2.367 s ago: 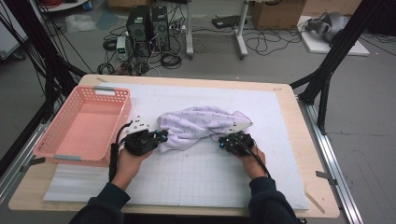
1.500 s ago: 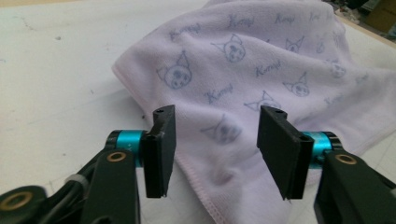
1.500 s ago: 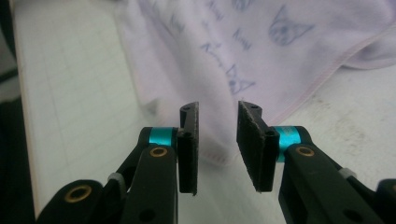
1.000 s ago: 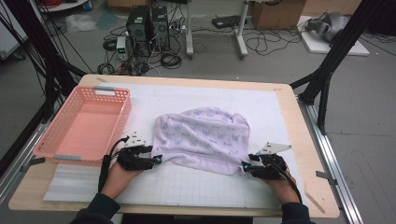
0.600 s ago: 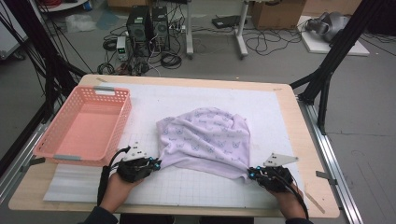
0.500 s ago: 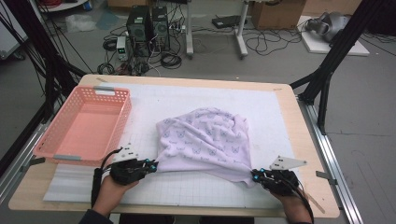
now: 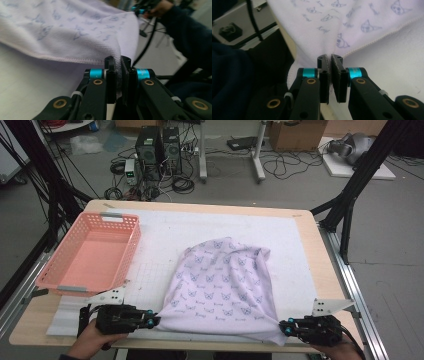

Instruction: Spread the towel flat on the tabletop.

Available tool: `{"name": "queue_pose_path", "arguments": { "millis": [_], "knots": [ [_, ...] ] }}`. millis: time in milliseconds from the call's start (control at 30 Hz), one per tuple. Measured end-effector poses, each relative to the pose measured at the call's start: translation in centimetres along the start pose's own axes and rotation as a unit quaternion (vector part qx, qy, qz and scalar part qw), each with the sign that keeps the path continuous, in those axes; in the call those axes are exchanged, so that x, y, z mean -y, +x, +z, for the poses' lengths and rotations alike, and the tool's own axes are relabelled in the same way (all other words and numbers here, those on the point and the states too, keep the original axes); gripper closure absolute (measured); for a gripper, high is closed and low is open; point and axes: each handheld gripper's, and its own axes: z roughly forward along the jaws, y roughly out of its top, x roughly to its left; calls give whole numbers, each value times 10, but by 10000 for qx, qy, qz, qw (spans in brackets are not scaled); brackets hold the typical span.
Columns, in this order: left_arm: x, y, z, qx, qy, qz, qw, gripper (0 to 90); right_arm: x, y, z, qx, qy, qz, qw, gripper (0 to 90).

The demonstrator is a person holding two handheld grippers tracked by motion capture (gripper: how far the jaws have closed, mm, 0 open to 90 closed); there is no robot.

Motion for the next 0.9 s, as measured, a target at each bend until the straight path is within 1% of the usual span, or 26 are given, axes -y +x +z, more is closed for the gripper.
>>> {"name": "queue_pose_path", "arguments": {
  "millis": [33,67,100,133,167,200,233,267,300,333,367,433,467,500,533,567,633,700,733,767,833,867,900],
  "knots": [
    [0,0,1,20,4,3,10000,792,1,0,-2,2,-21,2,10000,843],
    [0,2,3,-127,1,-79,9999,699,2,0,-3,65,-54,-5,10000,831],
    [0,5,5,-315,17,-151,9994,584,3,-2,-2,141,-64,12,9999,774],
    [0,7,6,-504,25,-181,9986,508,3,-3,1,255,-90,1,9996,667],
    [1,10,8,-825,-17,-220,9964,446,4,-4,3,334,-130,31,9994,617],
    [1,13,9,-1148,-12,-196,9932,404,3,-7,7,362,-188,60,9991,603],
    [1,15,10,-1486,-12,-190,9887,391,2,-7,10,494,-255,12,9985,552],
    [1,18,12,-1799,-49,-213,9834,386,0,-7,13,742,-339,36,9967,499],
    [1,20,14,-2119,-91,-223,9770,381,-3,-9,17,965,-385,114,9945,487],
    [0,23,17,-2375,-112,-219,9711,373,-6,-10,21,1166,-379,134,9924,485],
    [-1,26,20,-2536,-135,-220,9670,373,-9,-11,26,1467,-382,153,9883,479],
    [-4,30,26,-2731,-185,-195,9616,370,-14,-15,37,1961,-371,303,9794,460],
    [-6,33,30,-2896,-197,-206,9567,374,-16,-17,41,2123,-358,323,9760,461],
    [-8,37,34,-2977,-190,-212,9542,373,-18,-19,47,2268,-351,388,9725,459],
    [-11,40,38,-3062,-177,-195,9516,373,-21,-22,53,2415,-326,367,9692,457],
    [-13,44,43,-3152,-124,-192,9488,374,-23,-25,58,2544,-305,399,9658,453],
    [-18,52,52,-3287,-53,-249,9441,373,-28,-33,65,2737,-257,391,9607,440],
    [-22,60,62,-3404,58,-250,9399,374,-33,-39,72,2796,-247,446,9588,420],
    [-23,64,66,-3412,115,-257,9396,373,-35,-42,75,2853,-231,450,9571,406],
    [-25,66,69,-3437,157,-276,9385,373,-37,-45,77,2880,-213,463,9563,397],
    [-30,71,75,-3519,184,-255,9355,372,-40,-49,82,2893,-196,479,9558,382],
    [-32,72,76,-3544,162,-257,9346,374,-41,-50,84,2881,-196,487,9562,377],
    [-35,74,76,-3592,53,-233,9330,378,-42,-52,85,2875,-211,451,9565,376]
  ]
}}
